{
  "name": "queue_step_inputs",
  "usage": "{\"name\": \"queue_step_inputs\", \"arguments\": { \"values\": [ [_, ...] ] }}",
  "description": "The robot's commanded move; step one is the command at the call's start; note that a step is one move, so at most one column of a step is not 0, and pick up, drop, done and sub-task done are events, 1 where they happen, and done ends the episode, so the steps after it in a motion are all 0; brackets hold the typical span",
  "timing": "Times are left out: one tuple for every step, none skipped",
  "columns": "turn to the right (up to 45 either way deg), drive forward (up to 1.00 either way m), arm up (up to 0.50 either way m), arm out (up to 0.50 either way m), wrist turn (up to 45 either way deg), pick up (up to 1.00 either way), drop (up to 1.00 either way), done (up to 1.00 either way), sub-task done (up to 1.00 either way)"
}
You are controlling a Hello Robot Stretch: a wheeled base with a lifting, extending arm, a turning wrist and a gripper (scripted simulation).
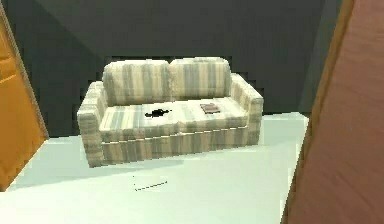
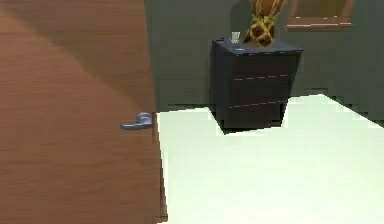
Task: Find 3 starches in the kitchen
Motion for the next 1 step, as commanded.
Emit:
{"name": "queue_step_inputs", "arguments": {
  "values": [
    [0.0,1.0,0.0,0.0,0.0,0.0,0.0,0.0,0.0]
  ]
}}
